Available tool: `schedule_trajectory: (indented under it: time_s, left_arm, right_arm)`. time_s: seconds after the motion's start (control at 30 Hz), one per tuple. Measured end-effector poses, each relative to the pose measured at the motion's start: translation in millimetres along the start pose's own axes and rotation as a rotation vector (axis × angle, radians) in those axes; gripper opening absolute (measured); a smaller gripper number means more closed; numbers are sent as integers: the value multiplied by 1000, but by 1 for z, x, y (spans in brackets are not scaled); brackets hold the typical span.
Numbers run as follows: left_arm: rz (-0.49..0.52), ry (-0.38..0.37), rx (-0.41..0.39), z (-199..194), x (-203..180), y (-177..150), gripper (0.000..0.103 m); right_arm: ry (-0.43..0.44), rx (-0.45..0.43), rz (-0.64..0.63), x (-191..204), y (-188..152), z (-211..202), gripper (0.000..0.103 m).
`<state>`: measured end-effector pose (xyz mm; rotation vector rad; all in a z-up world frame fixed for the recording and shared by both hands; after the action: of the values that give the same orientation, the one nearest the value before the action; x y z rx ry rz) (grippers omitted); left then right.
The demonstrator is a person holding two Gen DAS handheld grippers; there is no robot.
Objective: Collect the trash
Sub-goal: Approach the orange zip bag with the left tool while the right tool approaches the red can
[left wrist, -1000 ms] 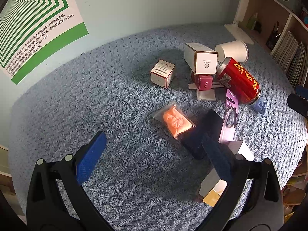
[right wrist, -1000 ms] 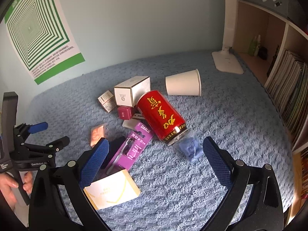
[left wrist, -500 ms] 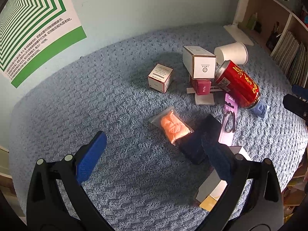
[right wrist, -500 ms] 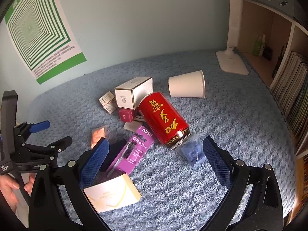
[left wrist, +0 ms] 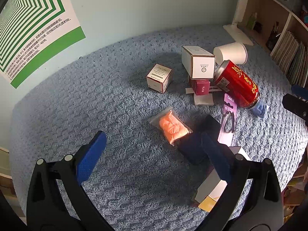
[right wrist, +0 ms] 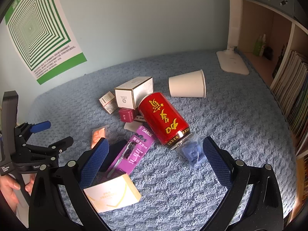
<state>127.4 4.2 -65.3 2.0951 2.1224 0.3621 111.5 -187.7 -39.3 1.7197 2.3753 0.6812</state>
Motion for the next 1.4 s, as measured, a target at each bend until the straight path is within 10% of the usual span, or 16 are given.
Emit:
schedule_trajectory:
  time_s: [1.4]
  left_arm:
    - [-9,-22,79,36,-3,11,96]
  right_arm:
    - [17,71,-16,-6,16,37,97]
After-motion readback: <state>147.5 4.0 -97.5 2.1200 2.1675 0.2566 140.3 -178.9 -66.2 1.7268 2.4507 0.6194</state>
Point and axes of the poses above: each gripper's, at about its wrist camera, not at the fingertips, and z roughly the way its jaws point, x to its left, y to its top, the point moved 2 cm from there along z, roughly the way its jaws point, and after that the axes turned 12 degrees about x, right-handed, at the moved point
